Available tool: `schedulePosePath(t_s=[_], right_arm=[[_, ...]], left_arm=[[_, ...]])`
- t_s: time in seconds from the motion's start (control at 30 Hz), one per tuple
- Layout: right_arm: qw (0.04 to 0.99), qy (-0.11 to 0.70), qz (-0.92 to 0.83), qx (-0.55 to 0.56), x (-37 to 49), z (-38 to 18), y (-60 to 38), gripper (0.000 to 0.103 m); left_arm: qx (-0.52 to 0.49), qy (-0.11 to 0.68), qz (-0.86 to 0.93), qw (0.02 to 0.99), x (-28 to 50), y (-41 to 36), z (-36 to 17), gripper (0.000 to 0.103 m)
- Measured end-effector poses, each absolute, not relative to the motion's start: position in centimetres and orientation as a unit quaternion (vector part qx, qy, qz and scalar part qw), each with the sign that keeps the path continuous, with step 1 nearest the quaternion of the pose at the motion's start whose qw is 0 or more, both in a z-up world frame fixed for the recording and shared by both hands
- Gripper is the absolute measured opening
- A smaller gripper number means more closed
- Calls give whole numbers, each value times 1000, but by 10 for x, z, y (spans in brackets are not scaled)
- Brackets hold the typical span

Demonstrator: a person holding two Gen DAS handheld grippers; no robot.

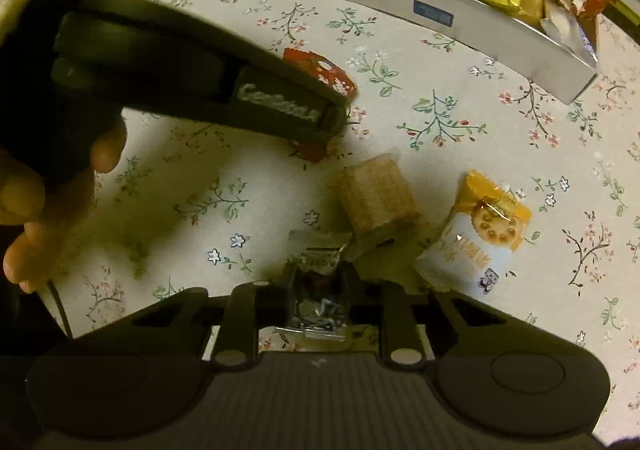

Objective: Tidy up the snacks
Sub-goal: 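Grasp a red wrapped candy with the left tool while the right tool grasps a silver chocolate packet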

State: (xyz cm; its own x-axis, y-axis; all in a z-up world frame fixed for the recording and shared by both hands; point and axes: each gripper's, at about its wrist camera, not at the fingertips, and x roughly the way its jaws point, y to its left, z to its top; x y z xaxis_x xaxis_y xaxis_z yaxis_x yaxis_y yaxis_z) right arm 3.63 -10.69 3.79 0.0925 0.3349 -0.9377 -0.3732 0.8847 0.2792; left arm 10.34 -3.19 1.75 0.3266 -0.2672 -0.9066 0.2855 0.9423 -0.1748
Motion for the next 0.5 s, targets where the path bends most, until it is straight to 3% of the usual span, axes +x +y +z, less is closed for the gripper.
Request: schedulePosePath(t_s=[0.5], right_arm=[[770, 596, 228, 20, 49, 71, -141, 18]], left_arm=[[28, 540, -170, 824, 99, -31, 25, 35]])
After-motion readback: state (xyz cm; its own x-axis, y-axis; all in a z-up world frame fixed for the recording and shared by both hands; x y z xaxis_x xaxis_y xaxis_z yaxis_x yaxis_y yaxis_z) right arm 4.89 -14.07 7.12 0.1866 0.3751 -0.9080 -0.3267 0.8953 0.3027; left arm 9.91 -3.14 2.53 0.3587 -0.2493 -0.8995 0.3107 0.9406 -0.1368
